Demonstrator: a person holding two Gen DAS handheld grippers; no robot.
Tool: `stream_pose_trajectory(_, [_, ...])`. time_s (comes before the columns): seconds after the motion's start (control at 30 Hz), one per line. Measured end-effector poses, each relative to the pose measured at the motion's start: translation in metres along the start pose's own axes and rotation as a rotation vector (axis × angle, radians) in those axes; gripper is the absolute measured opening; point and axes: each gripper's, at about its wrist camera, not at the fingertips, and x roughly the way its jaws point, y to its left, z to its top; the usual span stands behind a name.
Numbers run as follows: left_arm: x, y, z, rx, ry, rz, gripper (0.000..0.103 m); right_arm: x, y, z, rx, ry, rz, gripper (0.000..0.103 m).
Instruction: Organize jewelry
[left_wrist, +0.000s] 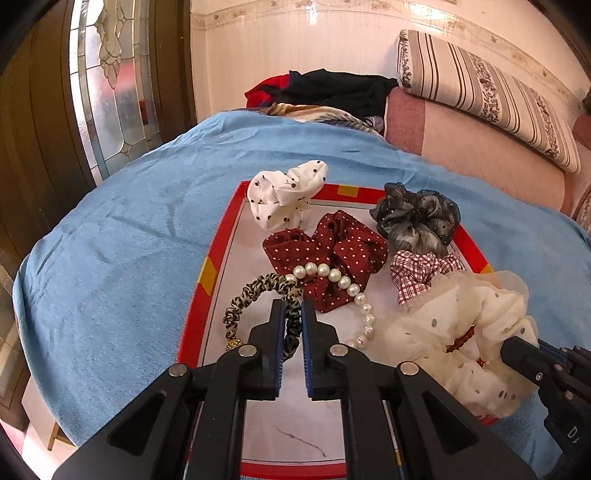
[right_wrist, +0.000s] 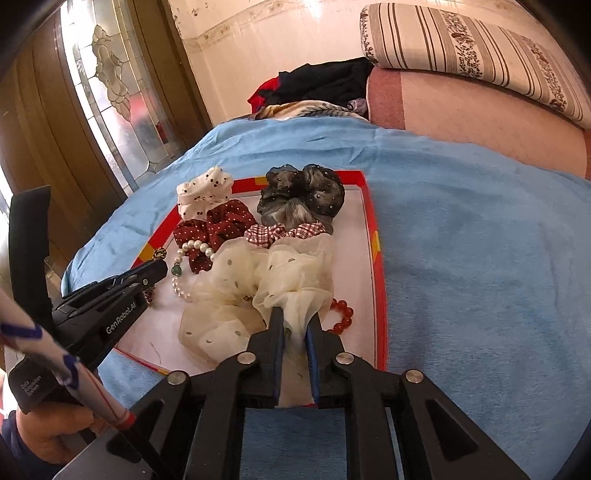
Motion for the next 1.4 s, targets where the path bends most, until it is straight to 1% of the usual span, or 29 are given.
stream_pose_trajectory(0.07, [0.0, -0.001, 0.0, 0.005, -0.003, 0.002, 0.018, 0.001, 0.0, 0.001, -0.008, 0.009, -0.003, 0.029])
stream_pose_trajectory(0.1, [-0.001, -0.002, 0.0, 0.007, -0.007, 0.003, 0.024, 0.001, -0.001, 0.001, -0.008, 0.01, -0.005, 0.044])
stream_pose_trajectory(0.13, [-0.002, -0.002, 0.0, 0.007, -0.011, 0.004, 0.026, -0.001, -0.001, 0.001, -0.006, 0.006, -0.006, 0.05])
stream_pose_trajectory(0.27, [-0.002, -0.002, 0.0, 0.008, -0.016, 0.012, 0.027, -0.01, 0.002, 0.003, -0.024, -0.015, -0.009, 0.05])
stream_pose_trajectory(0.3, [-0.002, -0.002, 0.0, 0.009, -0.018, 0.015, 0.029, -0.012, 0.003, 0.003, -0.026, -0.018, -0.01, 0.05])
stream_pose_trajectory(0.4, [-0.004, -0.003, 0.001, 0.008, -0.033, 0.026, 0.043, -0.02, 0.003, 0.005, -0.028, -0.031, -0.014, 0.051])
stream_pose_trajectory(0.47, [-0.006, -0.004, 0.001, 0.01, -0.042, 0.033, 0.045, -0.024, 0.002, 0.007, -0.026, -0.041, -0.02, 0.052])
stream_pose_trajectory(0.53, [-0.005, -0.005, 0.001, 0.014, -0.044, 0.041, 0.052, -0.028, 0.002, 0.009, -0.025, -0.049, -0.028, 0.058])
stream_pose_trajectory(0.67, [-0.008, -0.008, 0.001, 0.021, -0.065, 0.063, 0.063, -0.038, -0.001, 0.011, -0.026, -0.065, -0.056, 0.063])
stream_pose_trajectory(0.73, [-0.009, -0.01, 0.001, 0.029, -0.073, 0.068, 0.072, -0.044, 0.0, 0.012, -0.037, -0.073, -0.085, 0.071])
stream_pose_trajectory(0.77, [-0.01, -0.011, 0.001, 0.032, -0.077, 0.073, 0.073, -0.047, 0.0, 0.012, -0.041, -0.076, -0.099, 0.073])
stream_pose_trajectory(0.83, [-0.015, -0.011, 0.002, 0.032, -0.092, 0.07, 0.074, -0.055, 0.001, 0.013, -0.055, -0.084, -0.128, 0.081])
stream_pose_trajectory(0.9, [-0.027, -0.008, 0.003, 0.007, -0.111, 0.072, 0.077, -0.063, 0.004, 0.013, -0.079, -0.083, -0.157, 0.084])
stream_pose_trajectory(0.97, [-0.048, 0.0, 0.005, -0.039, -0.149, 0.057, 0.083, -0.073, 0.007, 0.012, -0.108, -0.087, -0.182, 0.085])
stream_pose_trajectory(1.1, [-0.093, 0.012, 0.001, -0.087, -0.205, 0.073, 0.096, -0.096, 0.018, 0.004, -0.168, -0.114, -0.227, 0.088])
stream_pose_trajectory(1.13, [-0.104, 0.015, 0.0, -0.095, -0.21, 0.088, 0.101, -0.102, 0.022, 0.001, -0.183, -0.123, -0.238, 0.089])
stream_pose_trajectory(1.17, [-0.114, 0.018, 0.0, -0.1, -0.209, 0.109, 0.102, -0.106, 0.024, -0.001, -0.188, -0.127, -0.243, 0.089])
stream_pose_trajectory(1.23, [-0.134, 0.023, -0.001, -0.102, -0.213, 0.161, 0.103, -0.115, 0.029, -0.006, -0.188, -0.129, -0.248, 0.09])
stream_pose_trajectory(1.3, [-0.149, 0.026, -0.003, -0.093, -0.231, 0.202, 0.103, -0.125, 0.036, -0.013, -0.192, -0.133, -0.234, 0.09])
stream_pose_trajectory(1.4, [-0.169, 0.024, -0.01, -0.078, -0.248, 0.268, 0.103, -0.135, 0.046, -0.024, -0.249, -0.146, -0.237, 0.091])
